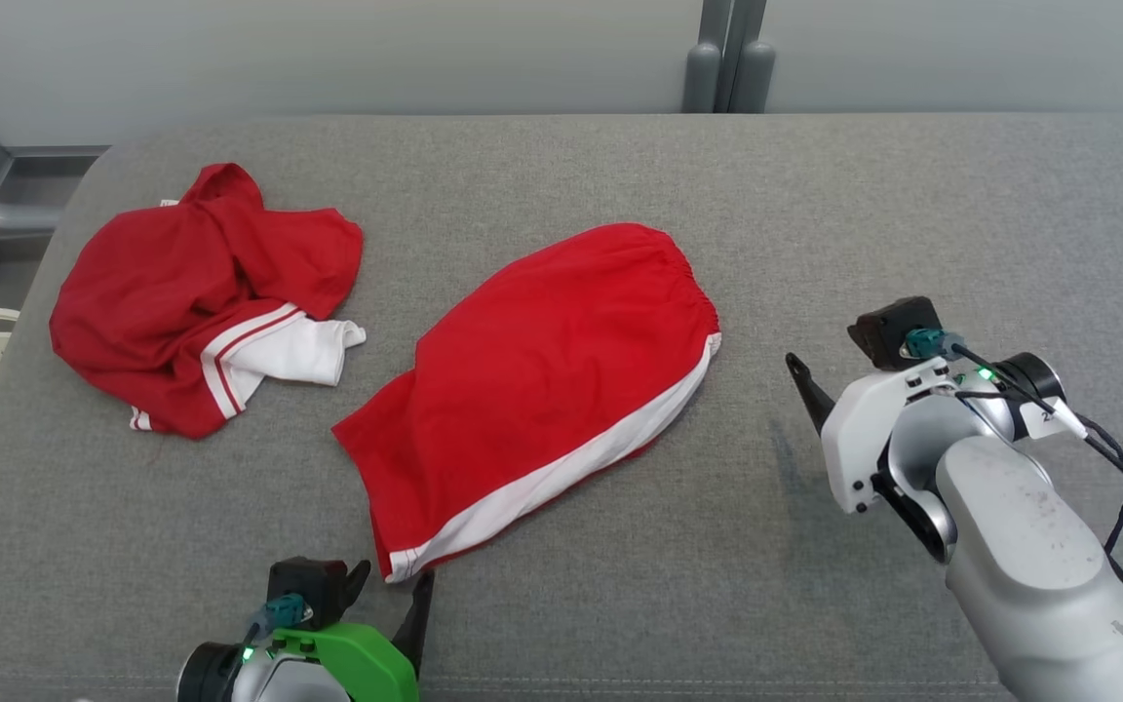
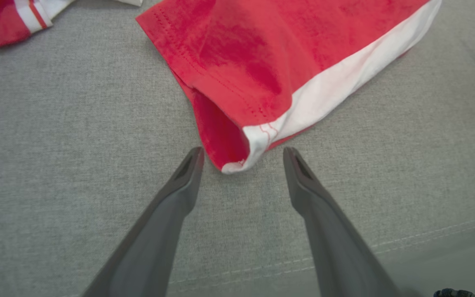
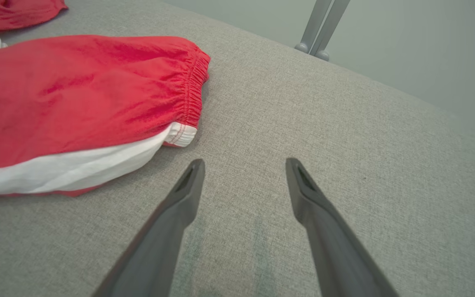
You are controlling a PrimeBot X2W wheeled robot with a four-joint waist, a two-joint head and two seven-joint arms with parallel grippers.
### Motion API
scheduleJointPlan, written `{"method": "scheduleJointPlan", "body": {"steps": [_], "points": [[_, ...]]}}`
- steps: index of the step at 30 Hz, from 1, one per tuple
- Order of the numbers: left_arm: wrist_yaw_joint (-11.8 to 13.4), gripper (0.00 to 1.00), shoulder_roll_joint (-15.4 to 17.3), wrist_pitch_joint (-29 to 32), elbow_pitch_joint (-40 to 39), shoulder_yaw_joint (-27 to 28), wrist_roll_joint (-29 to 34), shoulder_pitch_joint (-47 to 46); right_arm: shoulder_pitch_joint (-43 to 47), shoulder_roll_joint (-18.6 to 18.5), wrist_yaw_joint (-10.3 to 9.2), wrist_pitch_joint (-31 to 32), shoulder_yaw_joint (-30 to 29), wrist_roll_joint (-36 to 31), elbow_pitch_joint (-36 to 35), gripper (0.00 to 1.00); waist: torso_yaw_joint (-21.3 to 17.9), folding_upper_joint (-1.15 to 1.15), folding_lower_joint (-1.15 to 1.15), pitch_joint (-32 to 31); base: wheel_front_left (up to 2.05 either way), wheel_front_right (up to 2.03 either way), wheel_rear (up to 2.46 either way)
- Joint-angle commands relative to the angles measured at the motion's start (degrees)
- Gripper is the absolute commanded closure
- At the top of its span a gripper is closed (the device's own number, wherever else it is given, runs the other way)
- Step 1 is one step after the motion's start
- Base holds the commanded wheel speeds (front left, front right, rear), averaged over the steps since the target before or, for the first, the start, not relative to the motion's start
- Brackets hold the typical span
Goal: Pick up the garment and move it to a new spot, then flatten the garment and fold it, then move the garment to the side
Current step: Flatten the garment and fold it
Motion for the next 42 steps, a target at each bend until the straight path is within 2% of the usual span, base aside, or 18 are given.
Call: {"method": "scheduleJointPlan", "body": {"steps": [1,2,3,5,7,8,9,10,20,24,30,42], "points": [[0.44,0.32,0.00,-0.40,0.10,-0.02,0.03,-1.53,-2.25,-0.55,-0.04,-1.00,0.69,0.53,1.77,0.00,0.39,0.00,0.00,1.45,0.00,0.00,0.00],[0.43,0.35,-0.08,-0.40,0.14,-0.14,0.08,-1.79,-2.89,-0.74,-0.04,-1.37,0.94,0.65,2.65,0.00,0.56,0.00,0.00,1.71,0.00,0.00,0.00],[0.38,0.50,-0.17,-0.50,0.20,-0.25,0.08,-1.99,-3.42,-0.85,-0.04,-1.73,1.12,0.79,3.48,0.00,0.72,0.00,0.00,1.94,0.00,0.00,0.00],[0.24,0.61,-0.17,-0.63,0.30,-0.48,0.09,-2.38,-4.54,-0.98,-0.04,-2.52,1.42,0.96,5.02,0.00,1.05,0.00,0.00,2.38,0.00,0.00,0.00],[0.19,0.85,-0.17,-0.68,0.43,-0.63,0.06,-2.71,-5.38,-0.82,-0.04,-3.11,1.69,1.21,6.42,0.00,1.34,0.00,0.00,2.66,0.00,0.00,0.00],[0.22,0.91,-0.15,-0.69,0.47,-0.70,0.02,-2.81,-5.69,-0.69,-0.04,-3.44,1.82,1.48,7.13,0.00,1.46,0.00,0.00,2.78,0.00,0.00,0.00],[0.22,0.91,-0.15,-0.69,0.47,-0.70,0.02,-2.81,-5.69,-0.69,-0.04,-3.44,1.82,1.48,7.13,0.00,1.46,0.00,0.00,2.78,0.00,0.00,0.00],[0.20,1.00,-0.12,-0.71,0.49,-0.73,-0.09,-2.87,-5.96,-0.62,-0.04,-3.70,1.96,1.56,7.73,0.00,1.58,0.00,0.00,2.88,0.00,0.00,0.00],[0.67,1.00,0.75,-0.75,-0.05,-0.57,-0.65,-3.03,-9.02,0.05,-0.04,-5.44,5.93,4.83,13.09,0.00,3.01,0.00,0.00,3.83,0.00,0.00,0.00],[0.96,0.94,1.07,-0.86,-0.28,-0.48,-0.60,-3.63,-10.93,0.30,-0.04,-5.78,8.11,6.82,14.78,0.00,3.63,0.00,0.00,4.92,0.00,0.00,0.00],[1.02,0.91,0.84,-0.47,0.28,-0.97,-0.65,-4.84,-13.25,0.18,-0.04,-6.01,11.11,9.26,17.83,0.00,4.84,0.00,0.00,6.40,0.00,0.00,0.00],[0.99,0.92,0.09,-1.81,1.47,-1.71,-0.76,-7.40,-17.49,-0.54,-0.04,-7.73,18.25,15.22,20.70,0.00,6.73,0.00,0.00,9.81,0.00,0.00,0.00]]}}
